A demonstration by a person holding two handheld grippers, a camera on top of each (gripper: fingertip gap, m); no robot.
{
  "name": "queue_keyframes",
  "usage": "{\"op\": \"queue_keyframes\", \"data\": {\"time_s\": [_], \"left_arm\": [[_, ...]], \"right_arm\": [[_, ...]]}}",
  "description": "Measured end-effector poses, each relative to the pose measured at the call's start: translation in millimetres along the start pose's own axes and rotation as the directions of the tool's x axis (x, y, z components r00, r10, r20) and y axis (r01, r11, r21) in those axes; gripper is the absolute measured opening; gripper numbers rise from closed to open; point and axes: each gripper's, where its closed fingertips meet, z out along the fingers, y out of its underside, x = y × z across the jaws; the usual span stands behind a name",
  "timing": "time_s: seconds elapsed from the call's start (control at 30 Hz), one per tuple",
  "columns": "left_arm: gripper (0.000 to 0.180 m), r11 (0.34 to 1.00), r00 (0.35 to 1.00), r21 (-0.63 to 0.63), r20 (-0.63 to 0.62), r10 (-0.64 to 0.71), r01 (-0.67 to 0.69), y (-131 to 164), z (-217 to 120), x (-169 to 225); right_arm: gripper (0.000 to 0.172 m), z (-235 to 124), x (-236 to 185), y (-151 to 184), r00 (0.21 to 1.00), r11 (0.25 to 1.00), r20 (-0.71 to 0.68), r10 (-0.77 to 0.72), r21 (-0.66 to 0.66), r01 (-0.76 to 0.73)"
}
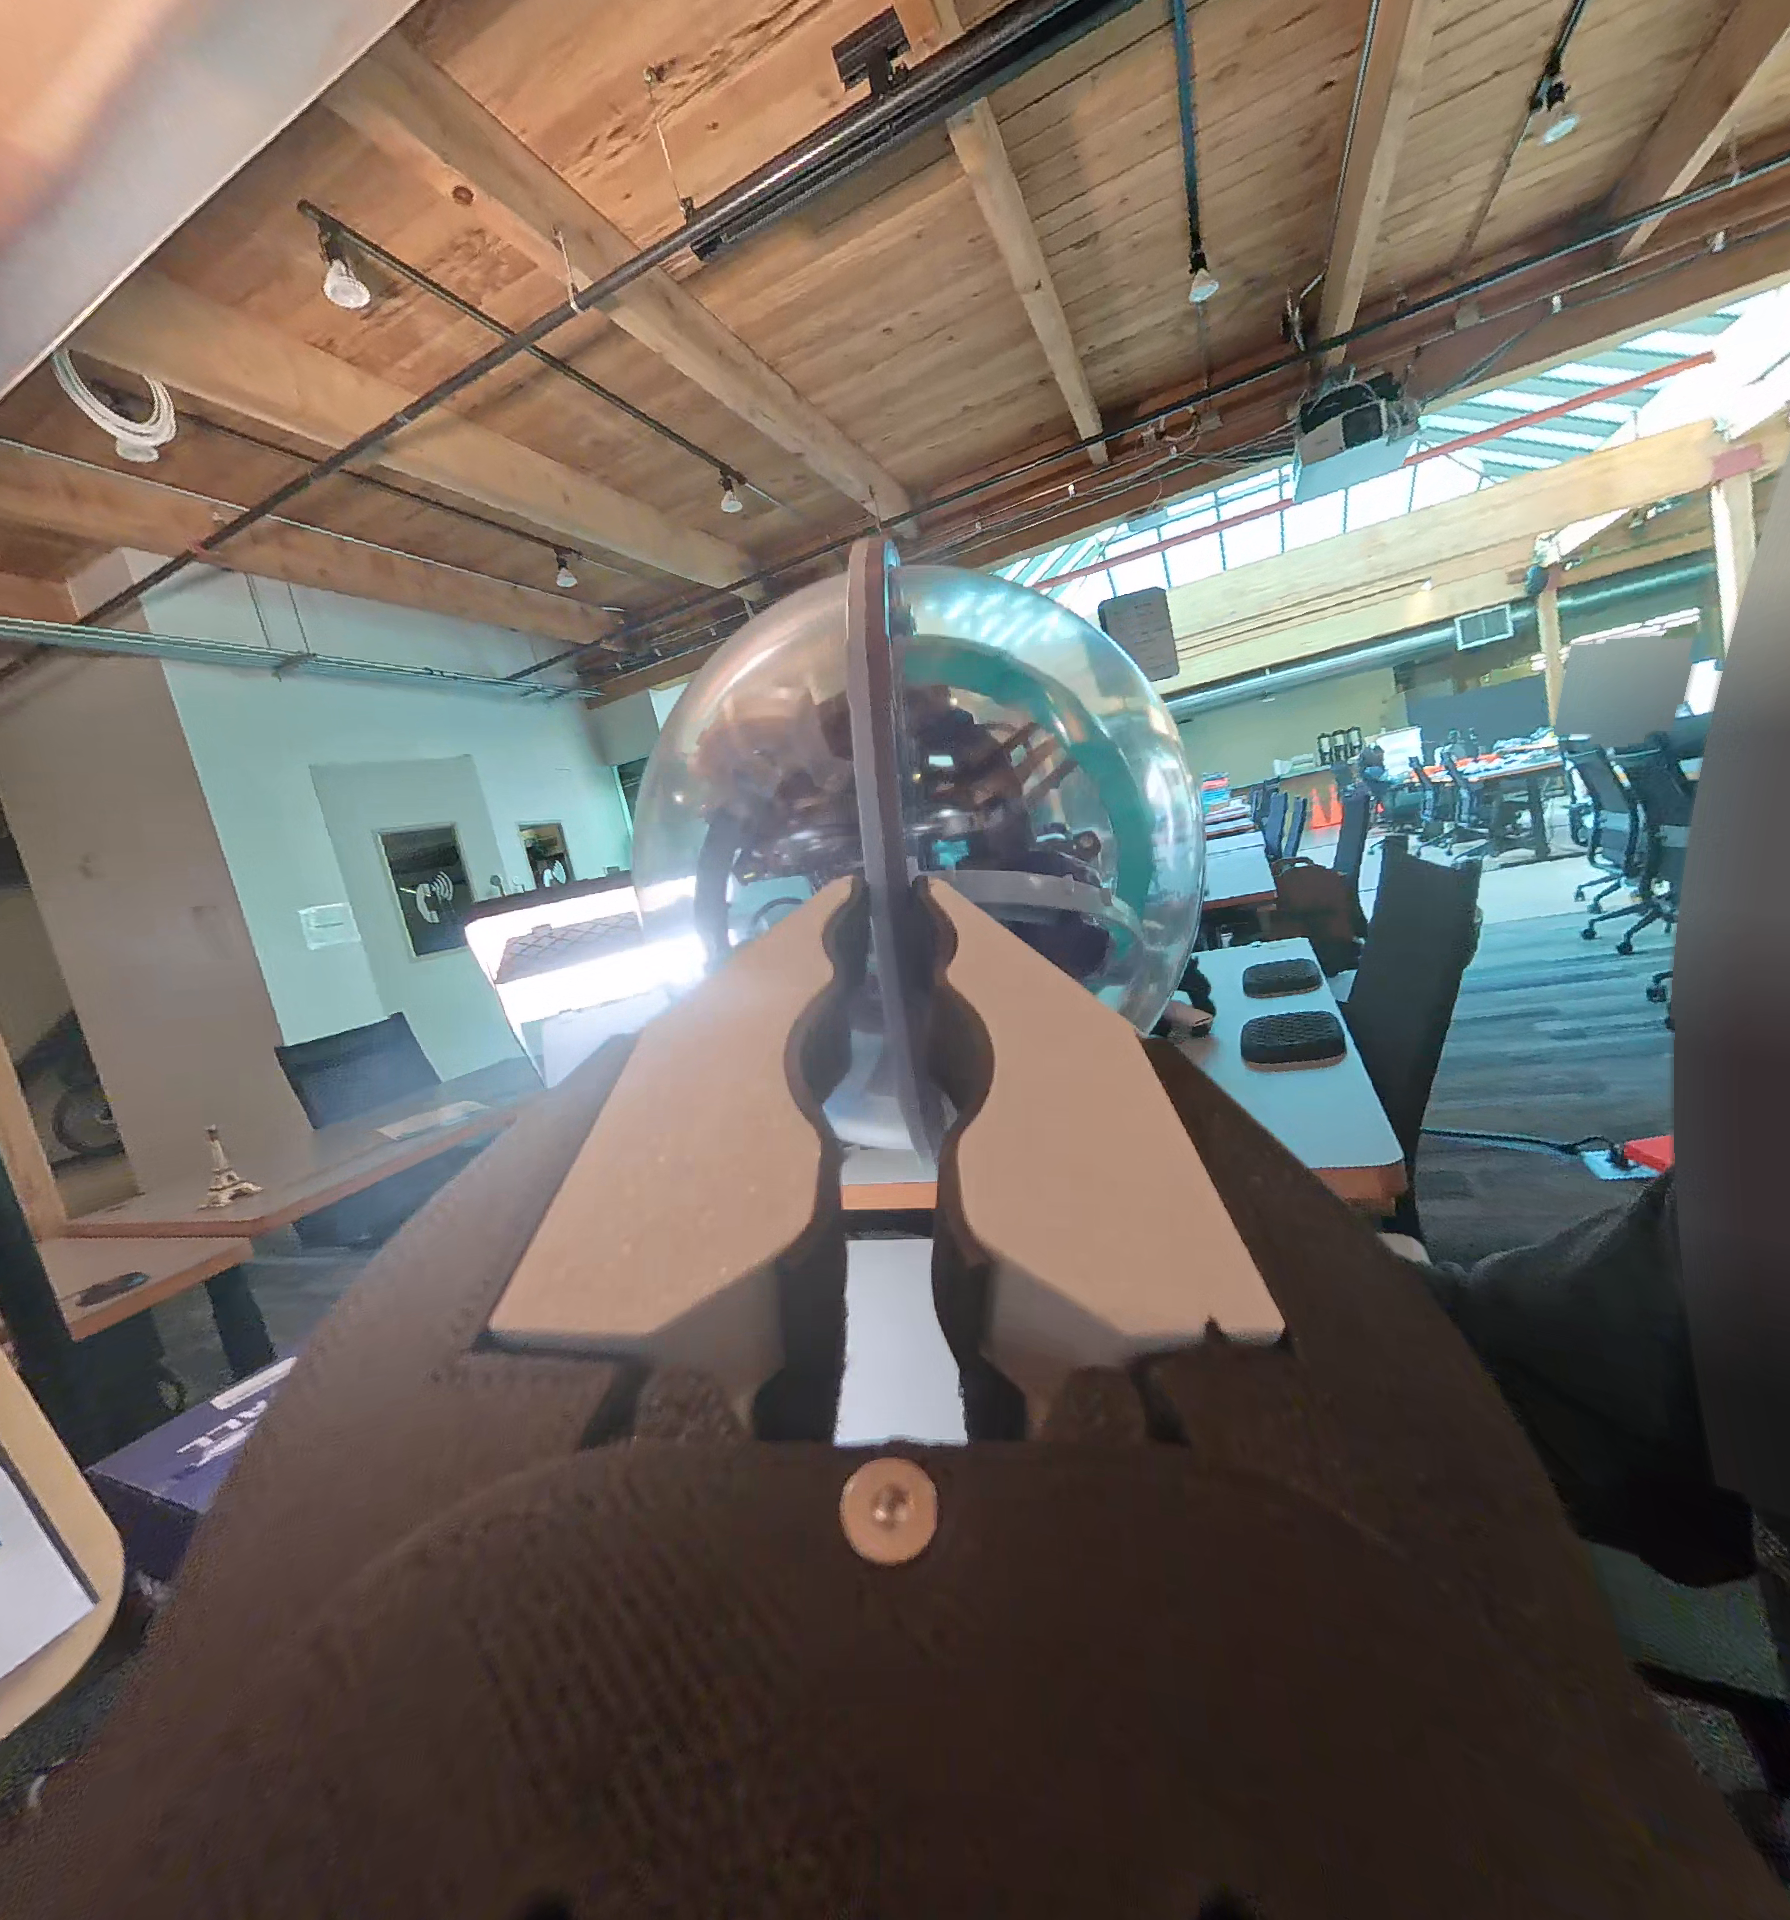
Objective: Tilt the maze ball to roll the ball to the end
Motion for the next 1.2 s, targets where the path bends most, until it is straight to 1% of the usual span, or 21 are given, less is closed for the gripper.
{"op": "queue_keyframes", "data": {"time_s": [0.13,0.33,0.57,0.77,0.93,1.07,1.2], "left_arm": [[0.005,0.999,0.999,-0.003,0.002,0.033,-0.033,-2,-4,1],[0.005,0.999,0.999,0.008,-0.011,0.038,-0.038,0,-5,-1],[0.005,0.998,0.998,-0.004,0.004,0.059,-0.059,-1,-5,1],[0.005,1.0,0.999,-0.02,0.043,0.02,-0.019,1,-8,-8],[0.005,1.0,0.999,-0.018,0.045,0.016,-0.015,1,-10,-10],[0.005,1.0,0.999,-0.019,0.05,0.009,-0.008,1,-11,-11],[0.005,0.999,0.997,-0.034,0.072,-0.024,0.026,4,-12,-17]], "right_arm": [[0.007,3,5,9,1.0,1.0,0.011,0.009,0.016,-0.009],[0.007,3,9,14,1.0,1.0,0.002,-0.008,0.024,0.008],[0.007,4,17,29,0.999,0.999,0.0,0.041,0.024,-0.041],[0.007,7,23,43,0.996,0.997,-0.012,0.083,0.006,-0.083],[0.007,9,25,53,0.994,0.994,-0.013,0.107,-0.008,-0.108],[0.007,10,26,57,0.993,0.993,-0.015,0.116,-0.018,-0.116],[0.006,10,28,60,0.991,0.991,-0.025,0.131,-0.022,-0.131]]}}
